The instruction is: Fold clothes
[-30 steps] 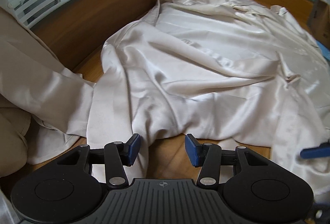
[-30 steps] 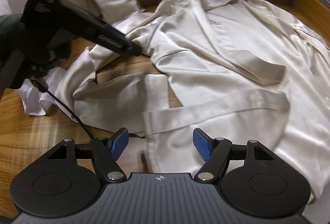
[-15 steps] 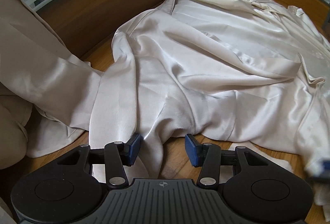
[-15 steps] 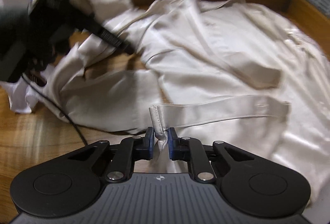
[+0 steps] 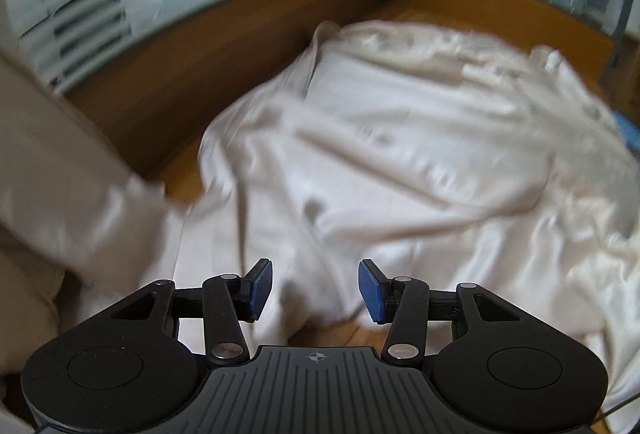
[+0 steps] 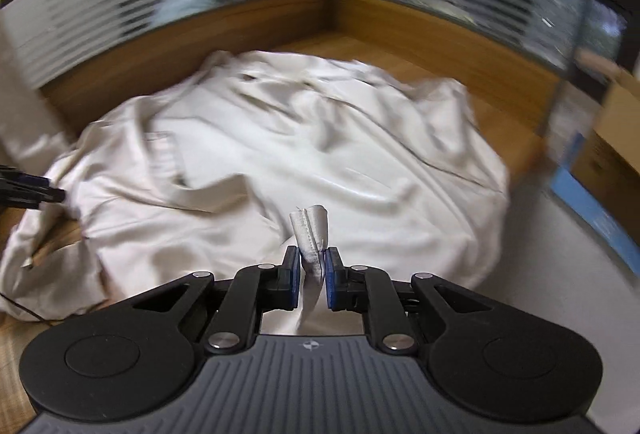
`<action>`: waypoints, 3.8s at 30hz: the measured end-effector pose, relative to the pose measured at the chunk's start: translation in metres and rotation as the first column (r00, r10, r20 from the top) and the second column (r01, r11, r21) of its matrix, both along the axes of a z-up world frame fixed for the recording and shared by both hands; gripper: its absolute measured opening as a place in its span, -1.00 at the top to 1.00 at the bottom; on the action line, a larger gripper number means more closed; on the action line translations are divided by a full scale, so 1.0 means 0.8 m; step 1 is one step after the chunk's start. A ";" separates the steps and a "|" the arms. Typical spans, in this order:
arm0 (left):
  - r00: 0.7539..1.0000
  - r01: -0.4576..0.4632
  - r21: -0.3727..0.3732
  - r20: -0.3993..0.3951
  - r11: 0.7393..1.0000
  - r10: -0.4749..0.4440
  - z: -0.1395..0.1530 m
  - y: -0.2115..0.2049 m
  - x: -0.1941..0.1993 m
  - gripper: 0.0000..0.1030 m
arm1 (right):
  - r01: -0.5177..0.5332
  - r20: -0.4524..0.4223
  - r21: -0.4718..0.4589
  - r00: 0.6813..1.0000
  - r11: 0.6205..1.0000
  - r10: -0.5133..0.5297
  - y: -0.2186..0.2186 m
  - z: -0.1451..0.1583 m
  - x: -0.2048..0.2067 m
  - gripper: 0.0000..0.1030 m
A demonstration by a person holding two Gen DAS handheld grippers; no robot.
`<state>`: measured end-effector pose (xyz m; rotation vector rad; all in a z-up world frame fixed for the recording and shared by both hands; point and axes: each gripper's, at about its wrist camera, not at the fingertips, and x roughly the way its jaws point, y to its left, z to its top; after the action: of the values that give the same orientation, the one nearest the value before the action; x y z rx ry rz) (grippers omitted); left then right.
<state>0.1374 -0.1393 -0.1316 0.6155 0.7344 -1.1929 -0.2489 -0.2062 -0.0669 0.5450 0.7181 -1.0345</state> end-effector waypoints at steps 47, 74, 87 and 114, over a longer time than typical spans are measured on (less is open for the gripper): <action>0.985 -0.068 -0.133 0.148 0.989 0.087 0.019 -0.234 0.003 0.87 | 0.198 0.086 0.133 0.974 0.971 -0.210 -0.040 -0.048 -0.082 0.93; 0.956 0.242 -0.005 0.174 0.970 -0.237 0.036 -0.136 -0.021 -0.01 | 0.195 0.075 0.121 0.976 0.973 -0.205 -0.007 -0.032 -0.083 0.34; 0.952 0.265 0.115 0.130 0.957 -0.279 -0.025 0.005 -0.042 -0.10 | 0.147 0.158 0.215 0.970 0.965 -0.183 0.087 -0.040 -0.047 0.27; 0.959 0.124 0.017 0.254 0.992 -0.124 -0.047 0.038 -0.004 0.92 | 0.161 0.333 0.377 0.895 0.912 -0.295 0.141 -0.096 0.016 0.98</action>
<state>0.1340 -0.1089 -0.1694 0.8086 0.4844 -1.2010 -0.2361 -0.0936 -0.1440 1.1274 0.4865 -0.9852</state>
